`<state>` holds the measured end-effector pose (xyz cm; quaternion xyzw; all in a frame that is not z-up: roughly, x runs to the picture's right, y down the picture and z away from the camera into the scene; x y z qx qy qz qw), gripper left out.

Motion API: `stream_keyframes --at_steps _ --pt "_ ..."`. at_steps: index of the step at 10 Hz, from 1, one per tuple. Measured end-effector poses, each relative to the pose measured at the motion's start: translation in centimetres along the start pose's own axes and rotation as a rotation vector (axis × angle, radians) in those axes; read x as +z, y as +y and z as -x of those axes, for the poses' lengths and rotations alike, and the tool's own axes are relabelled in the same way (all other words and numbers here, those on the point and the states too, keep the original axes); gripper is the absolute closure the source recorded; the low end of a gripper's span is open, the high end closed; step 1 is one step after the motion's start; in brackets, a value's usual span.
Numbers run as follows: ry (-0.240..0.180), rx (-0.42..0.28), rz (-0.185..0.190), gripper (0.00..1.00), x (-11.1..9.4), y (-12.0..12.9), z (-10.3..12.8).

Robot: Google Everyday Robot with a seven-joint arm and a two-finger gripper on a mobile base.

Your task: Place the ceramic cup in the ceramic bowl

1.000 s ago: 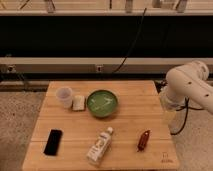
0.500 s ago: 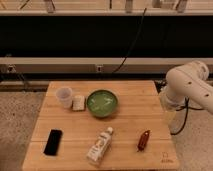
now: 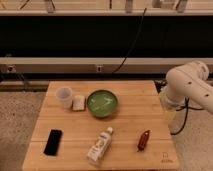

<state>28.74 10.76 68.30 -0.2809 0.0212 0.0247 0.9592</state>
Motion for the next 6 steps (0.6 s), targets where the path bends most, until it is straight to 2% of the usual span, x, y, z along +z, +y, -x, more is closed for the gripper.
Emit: stream_keyframes --at_steps 2,6 --pt "0.003 -0.004 -0.001 0.2 0.0 0.0 0.1" --pt "0.028 -0.124 -0.037 0.2 -1.0 -2.4 5.4"
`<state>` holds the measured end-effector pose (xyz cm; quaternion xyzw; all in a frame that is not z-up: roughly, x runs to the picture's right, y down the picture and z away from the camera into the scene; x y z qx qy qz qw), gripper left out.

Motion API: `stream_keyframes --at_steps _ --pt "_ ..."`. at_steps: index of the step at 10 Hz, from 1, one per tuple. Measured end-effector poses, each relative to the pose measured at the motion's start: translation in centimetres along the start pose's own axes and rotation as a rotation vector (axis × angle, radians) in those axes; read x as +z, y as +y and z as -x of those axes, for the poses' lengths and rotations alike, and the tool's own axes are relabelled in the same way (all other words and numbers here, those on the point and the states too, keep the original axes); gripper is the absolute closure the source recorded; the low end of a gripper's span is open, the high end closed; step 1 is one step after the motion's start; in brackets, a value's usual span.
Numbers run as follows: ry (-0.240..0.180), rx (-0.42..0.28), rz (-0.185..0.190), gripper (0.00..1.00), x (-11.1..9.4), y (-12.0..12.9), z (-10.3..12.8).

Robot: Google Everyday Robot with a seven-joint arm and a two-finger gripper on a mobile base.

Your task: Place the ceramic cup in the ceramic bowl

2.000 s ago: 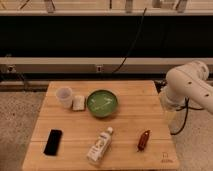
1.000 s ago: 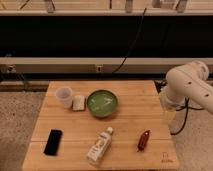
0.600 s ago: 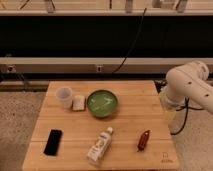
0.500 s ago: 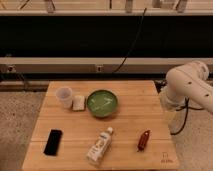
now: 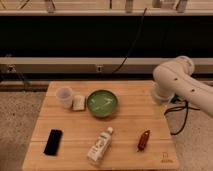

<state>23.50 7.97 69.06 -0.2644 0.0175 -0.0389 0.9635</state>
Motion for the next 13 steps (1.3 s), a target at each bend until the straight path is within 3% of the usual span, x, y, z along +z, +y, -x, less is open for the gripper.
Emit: stream_keyframes --at_steps 5,7,11,13 --pt "0.038 -0.12 -0.023 0.2 -1.0 -2.6 3.4" --pt "0.037 -0.176 -0.04 0.2 -1.5 -4.1 6.8" --pt "0.054 -0.253 -0.043 0.2 -2.1 -5.3 9.3" --pt "0.052 -0.294 -0.059 0.2 -2.5 -6.2 12.6"
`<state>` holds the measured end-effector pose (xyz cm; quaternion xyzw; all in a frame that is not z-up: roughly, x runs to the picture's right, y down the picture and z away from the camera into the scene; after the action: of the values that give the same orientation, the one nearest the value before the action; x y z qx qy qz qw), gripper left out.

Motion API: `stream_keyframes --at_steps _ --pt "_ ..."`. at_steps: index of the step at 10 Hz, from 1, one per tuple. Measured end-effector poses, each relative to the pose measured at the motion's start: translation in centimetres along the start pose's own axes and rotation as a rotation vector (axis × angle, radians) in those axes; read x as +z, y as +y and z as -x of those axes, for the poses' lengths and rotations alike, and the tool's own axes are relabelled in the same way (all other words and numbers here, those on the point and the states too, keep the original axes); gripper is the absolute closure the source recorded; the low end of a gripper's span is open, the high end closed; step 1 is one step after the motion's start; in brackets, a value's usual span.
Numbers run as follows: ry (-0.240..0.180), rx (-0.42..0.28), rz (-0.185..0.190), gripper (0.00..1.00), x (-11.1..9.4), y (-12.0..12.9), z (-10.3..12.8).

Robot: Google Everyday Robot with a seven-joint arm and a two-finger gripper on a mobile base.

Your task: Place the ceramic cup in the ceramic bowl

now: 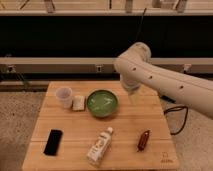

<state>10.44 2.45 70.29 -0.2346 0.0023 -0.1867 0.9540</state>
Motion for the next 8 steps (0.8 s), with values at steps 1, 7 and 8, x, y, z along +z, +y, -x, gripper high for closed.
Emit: stream_keyframes --at_steps 1,7,8 --pt "0.002 -0.021 -0.005 0.2 -0.2 -0.7 1.2" --pt "0.018 -0.125 -0.017 0.2 -0.2 -4.0 4.7" --pt "0.021 -0.147 -0.017 0.2 -0.2 -4.6 5.6"
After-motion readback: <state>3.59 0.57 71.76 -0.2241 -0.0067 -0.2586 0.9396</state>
